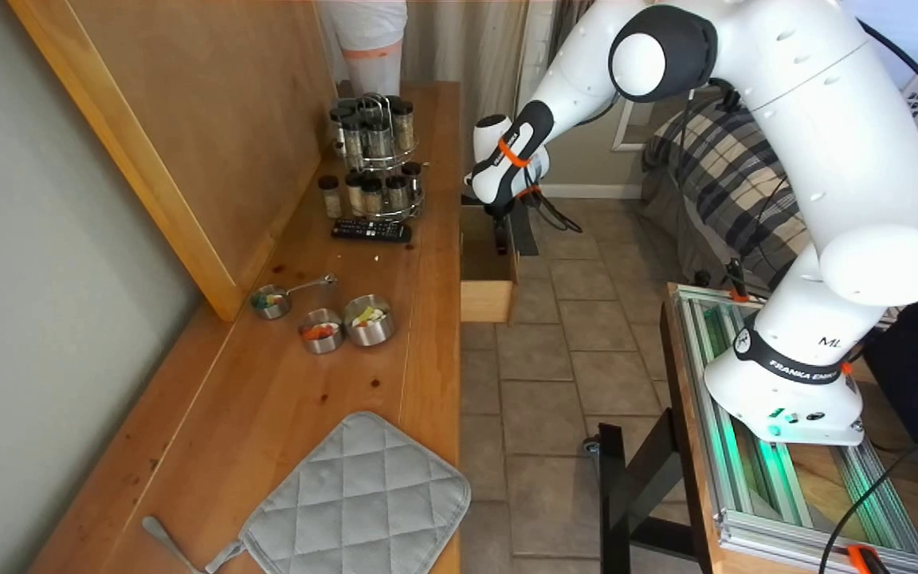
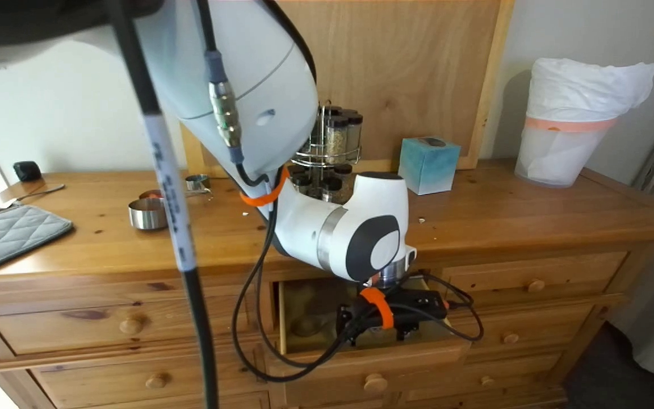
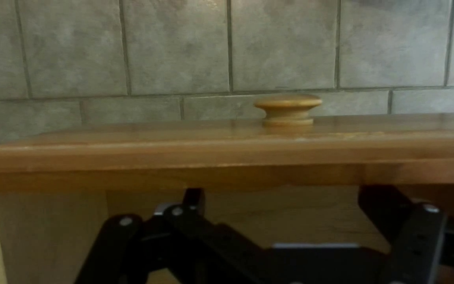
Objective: Open the middle top drawer
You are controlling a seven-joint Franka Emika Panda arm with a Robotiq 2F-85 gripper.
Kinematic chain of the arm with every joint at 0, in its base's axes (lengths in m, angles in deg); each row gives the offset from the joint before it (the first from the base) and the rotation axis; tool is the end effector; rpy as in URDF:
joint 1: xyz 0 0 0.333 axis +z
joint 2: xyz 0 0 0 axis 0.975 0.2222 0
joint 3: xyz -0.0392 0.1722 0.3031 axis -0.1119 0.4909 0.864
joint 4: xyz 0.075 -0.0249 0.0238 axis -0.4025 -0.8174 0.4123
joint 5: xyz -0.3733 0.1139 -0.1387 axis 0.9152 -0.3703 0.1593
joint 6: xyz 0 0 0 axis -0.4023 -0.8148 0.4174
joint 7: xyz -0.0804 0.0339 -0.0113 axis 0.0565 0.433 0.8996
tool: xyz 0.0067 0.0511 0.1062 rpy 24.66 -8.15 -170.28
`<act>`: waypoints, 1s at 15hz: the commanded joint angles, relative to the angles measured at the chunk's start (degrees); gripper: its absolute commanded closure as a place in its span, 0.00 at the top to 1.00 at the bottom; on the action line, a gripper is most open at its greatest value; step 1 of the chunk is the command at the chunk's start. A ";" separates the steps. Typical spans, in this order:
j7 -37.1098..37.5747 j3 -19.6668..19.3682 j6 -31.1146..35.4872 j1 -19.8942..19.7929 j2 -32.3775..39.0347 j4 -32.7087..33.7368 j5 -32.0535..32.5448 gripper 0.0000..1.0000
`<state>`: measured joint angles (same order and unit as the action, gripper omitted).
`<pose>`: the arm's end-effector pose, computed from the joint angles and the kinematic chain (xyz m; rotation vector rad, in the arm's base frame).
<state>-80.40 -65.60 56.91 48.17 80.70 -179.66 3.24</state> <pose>0.5362 -0.4323 0.0745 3.0258 0.2858 -0.2350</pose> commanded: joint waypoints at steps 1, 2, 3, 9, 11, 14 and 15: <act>0.10 -0.90 -1.72 -0.93 0.62 1.73 2.93 1.00; -0.21 -1.06 -1.90 -1.07 0.68 1.87 3.38 1.00; -0.11 -1.22 -2.02 -1.11 0.71 1.94 3.65 1.00; -0.51 -2.38 -3.91 -1.26 1.10 1.52 5.74 1.00; -0.96 -2.63 -4.32 -1.29 1.17 1.54 6.49 1.00; -0.79 -3.30 -5.68 -1.13 0.98 1.43 7.32 1.00; -0.62 -3.59 -6.13 -1.08 0.93 1.35 7.56 1.00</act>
<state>-81.06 -67.40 53.65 47.61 80.97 -179.44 7.94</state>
